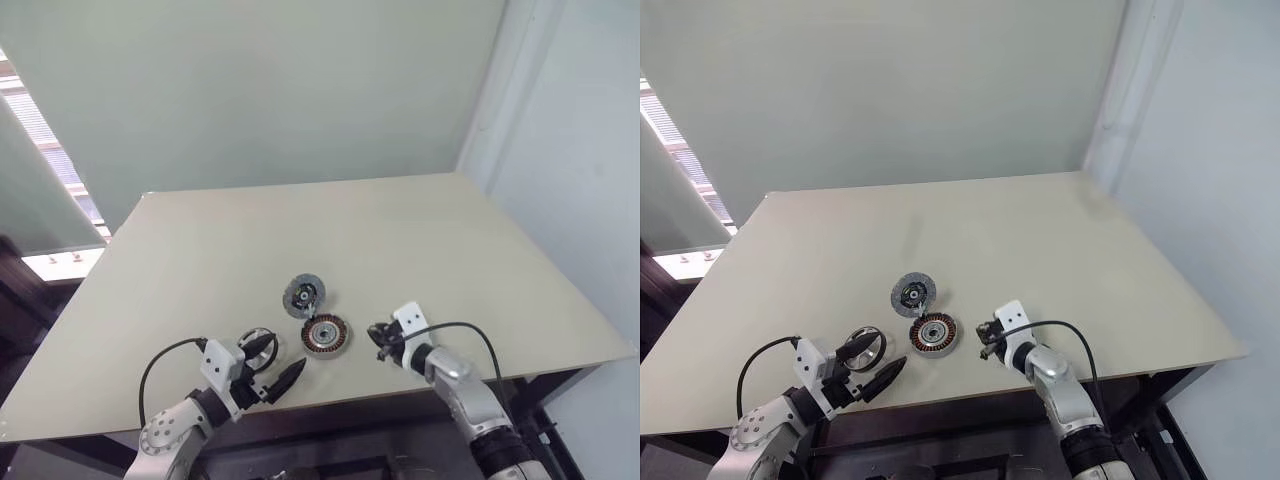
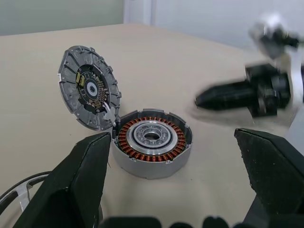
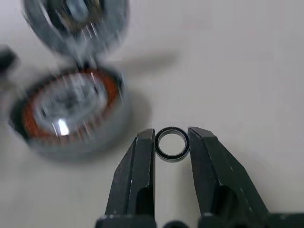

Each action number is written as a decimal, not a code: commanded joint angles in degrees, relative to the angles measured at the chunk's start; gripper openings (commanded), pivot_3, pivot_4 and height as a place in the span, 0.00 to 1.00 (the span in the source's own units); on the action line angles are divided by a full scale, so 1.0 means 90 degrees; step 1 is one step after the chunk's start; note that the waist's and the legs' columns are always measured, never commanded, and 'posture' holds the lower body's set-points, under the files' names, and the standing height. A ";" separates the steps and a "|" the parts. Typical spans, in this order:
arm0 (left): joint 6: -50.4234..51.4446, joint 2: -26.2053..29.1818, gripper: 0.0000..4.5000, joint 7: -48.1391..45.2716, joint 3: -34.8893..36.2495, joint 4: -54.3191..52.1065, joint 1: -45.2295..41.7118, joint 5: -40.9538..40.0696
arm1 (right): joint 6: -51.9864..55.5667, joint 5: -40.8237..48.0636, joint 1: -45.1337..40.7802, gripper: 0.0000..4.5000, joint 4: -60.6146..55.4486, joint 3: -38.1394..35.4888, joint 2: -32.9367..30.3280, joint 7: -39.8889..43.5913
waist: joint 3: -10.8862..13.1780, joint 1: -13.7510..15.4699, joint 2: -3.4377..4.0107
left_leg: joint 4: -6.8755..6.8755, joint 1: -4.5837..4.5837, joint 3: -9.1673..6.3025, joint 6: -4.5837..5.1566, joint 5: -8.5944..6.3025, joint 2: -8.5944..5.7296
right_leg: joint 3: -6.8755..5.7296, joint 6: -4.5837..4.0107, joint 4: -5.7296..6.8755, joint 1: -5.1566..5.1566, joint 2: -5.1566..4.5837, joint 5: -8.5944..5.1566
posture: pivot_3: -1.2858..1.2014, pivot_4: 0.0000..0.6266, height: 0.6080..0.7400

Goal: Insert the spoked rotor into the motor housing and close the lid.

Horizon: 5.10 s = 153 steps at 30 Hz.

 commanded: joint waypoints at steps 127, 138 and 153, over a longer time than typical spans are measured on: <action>-0.0270 0.0112 1.00 0.0101 0.0164 -0.0168 0.0165 0.0076 | 0.0362 -0.0523 -0.1276 0.84 0.1076 0.0761 0.0985 0.0216 | -0.0004 -0.0001 0.0005 | -0.0003 0.0006 -0.0011 0.0001 -0.0004 -0.0009 | 0.0001 -0.0001 0.0007 0.0000 0.0001 0.0002 | 0.52 0.00 1.00; -0.0229 0.0135 1.00 0.0116 0.0198 -0.0201 0.0196 0.0057 | 0.0569 -0.0494 -0.1205 0.31 0.0608 0.0842 0.0968 0.0250 | -0.0004 -0.0002 0.0005 | -0.0003 0.0003 -0.0012 0.0001 -0.0005 -0.0009 | 0.0000 -0.0001 0.0007 -0.0001 0.0001 0.0002 | 0.52 0.00 1.00; -0.0227 0.0134 1.00 0.0186 0.0266 -0.0298 0.0311 0.0028 | 0.0138 -0.0683 -0.1357 0.00 0.1586 0.0835 0.1007 0.0130 | -0.0004 -0.0006 0.0006 | -0.0003 0.0015 -0.0010 0.0001 -0.0004 -0.0008 | 0.0001 -0.0001 0.0007 0.0007 0.0001 0.0002 | 0.52 0.00 1.00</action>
